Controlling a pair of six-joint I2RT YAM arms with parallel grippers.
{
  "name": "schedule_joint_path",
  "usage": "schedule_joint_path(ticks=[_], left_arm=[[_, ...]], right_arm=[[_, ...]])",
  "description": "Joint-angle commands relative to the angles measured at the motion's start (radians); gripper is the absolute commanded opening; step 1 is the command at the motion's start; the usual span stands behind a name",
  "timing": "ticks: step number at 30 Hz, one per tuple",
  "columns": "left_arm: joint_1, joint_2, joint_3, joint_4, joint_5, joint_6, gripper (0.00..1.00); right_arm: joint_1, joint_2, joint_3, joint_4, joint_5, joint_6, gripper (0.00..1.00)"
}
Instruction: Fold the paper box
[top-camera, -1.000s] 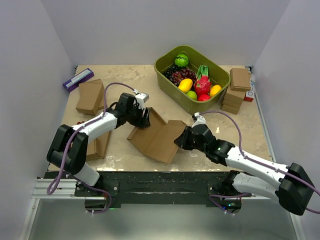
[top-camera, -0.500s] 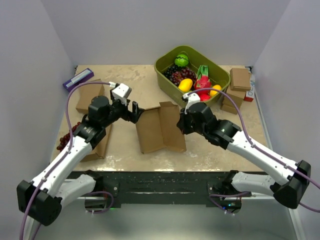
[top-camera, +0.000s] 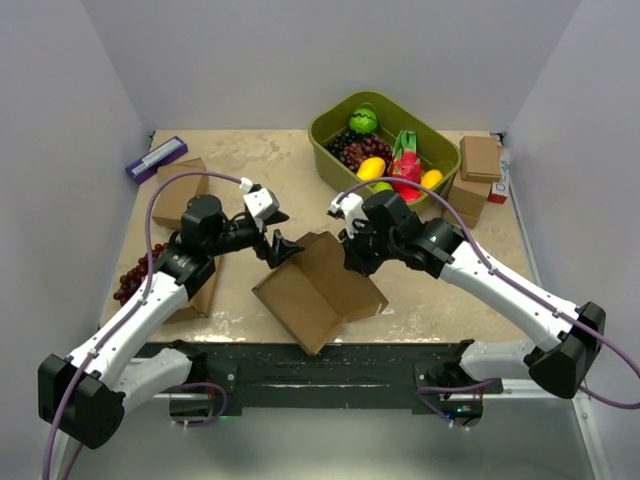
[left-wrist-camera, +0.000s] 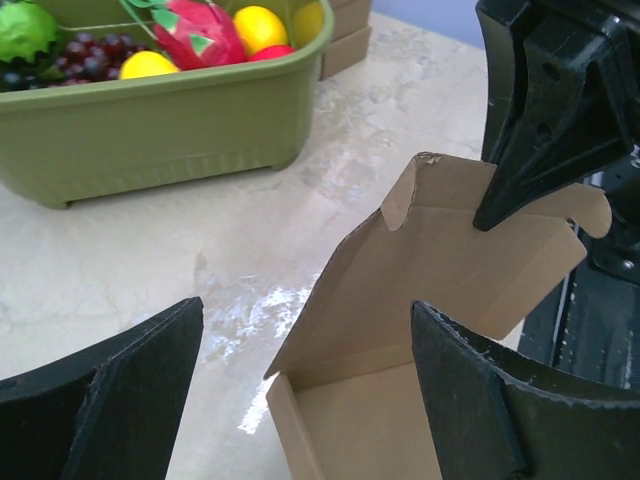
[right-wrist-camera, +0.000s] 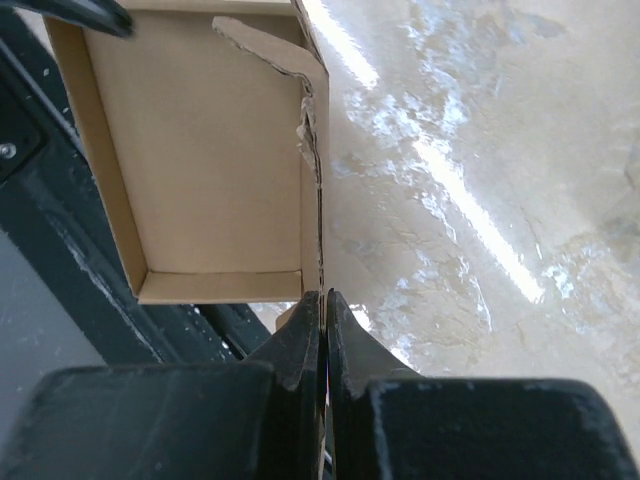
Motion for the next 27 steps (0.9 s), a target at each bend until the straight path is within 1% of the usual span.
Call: schedule_joint_path(ticks=[1,5,6,8,9,12,13,14,15,17,18,19,20,21,22,23,24,25,26,27], left_arm=[[-0.002,0.031,0.003,-0.001,0.134,0.036,0.89],[-0.008,0.051,0.003,-0.009,0.131,0.037,0.88],[-0.015,0.058,0.005,-0.006,0.163,0.030,0.87],[-0.031,0.083,0.012,-0.015,0.179,0.027,0.83],[-0.052,0.091,0.014,-0.027,0.164,0.033,0.82],[-0.095,0.114,0.026,-0.054,0.125,0.049,0.63],[-0.104,0.115,0.035,-0.060,0.111,0.052,0.50],[-0.112,0.115,0.035,-0.063,0.096,0.052,0.44],[-0.115,0.112,0.034,-0.063,0.076,0.053,0.33],[-0.115,0.106,0.032,-0.063,0.068,0.053,0.24],[-0.114,0.106,0.031,-0.060,0.062,0.052,0.17],[-0.114,0.107,0.029,-0.060,0.059,0.052,0.14],[-0.114,0.109,0.028,-0.058,0.059,0.049,0.12],[-0.115,0.112,0.029,-0.055,0.055,0.049,0.05],[-0.115,0.115,0.029,-0.055,0.047,0.049,0.01],[-0.115,0.115,0.031,-0.055,0.036,0.049,0.00],[-0.115,0.114,0.029,-0.049,0.000,0.044,0.00],[-0.114,0.106,0.029,-0.043,-0.023,0.040,0.00],[-0.115,0.103,0.028,-0.038,-0.054,0.035,0.00],[-0.115,0.097,0.022,-0.026,-0.117,0.021,0.00]], right_arm=[[-0.004,0.000,0.048,-0.016,-0.103,-0.083,0.00],[-0.004,0.006,0.047,-0.015,-0.146,-0.098,0.00],[-0.004,0.006,0.045,-0.010,-0.155,-0.100,0.00],[-0.005,0.006,0.039,-0.002,-0.159,-0.103,0.00],[-0.004,0.009,0.039,0.004,-0.160,-0.104,0.00],[-0.004,0.026,0.042,0.007,-0.183,-0.112,0.00],[-0.004,0.031,0.042,0.012,-0.180,-0.115,0.00],[-0.005,0.037,0.045,0.013,-0.174,-0.115,0.00],[-0.004,0.038,0.045,0.018,-0.165,-0.115,0.00],[-0.005,0.040,0.050,0.019,-0.134,-0.110,0.00],[-0.005,0.041,0.058,0.024,-0.128,-0.109,0.00],[-0.007,0.040,0.058,0.025,-0.122,-0.104,0.00],[-0.007,0.040,0.061,0.028,-0.102,-0.101,0.02],[-0.009,0.035,0.064,0.036,-0.091,-0.100,0.06],[-0.010,0.032,0.067,0.038,-0.068,-0.086,0.21],[-0.018,0.029,0.068,0.044,-0.042,-0.072,0.31],[-0.025,0.023,0.068,0.057,0.022,-0.058,0.40],[-0.033,0.008,0.070,0.068,0.067,-0.004,0.53],[-0.048,-0.003,0.065,0.085,0.122,0.033,0.59],[-0.054,-0.014,0.049,0.120,0.192,0.070,0.66]])
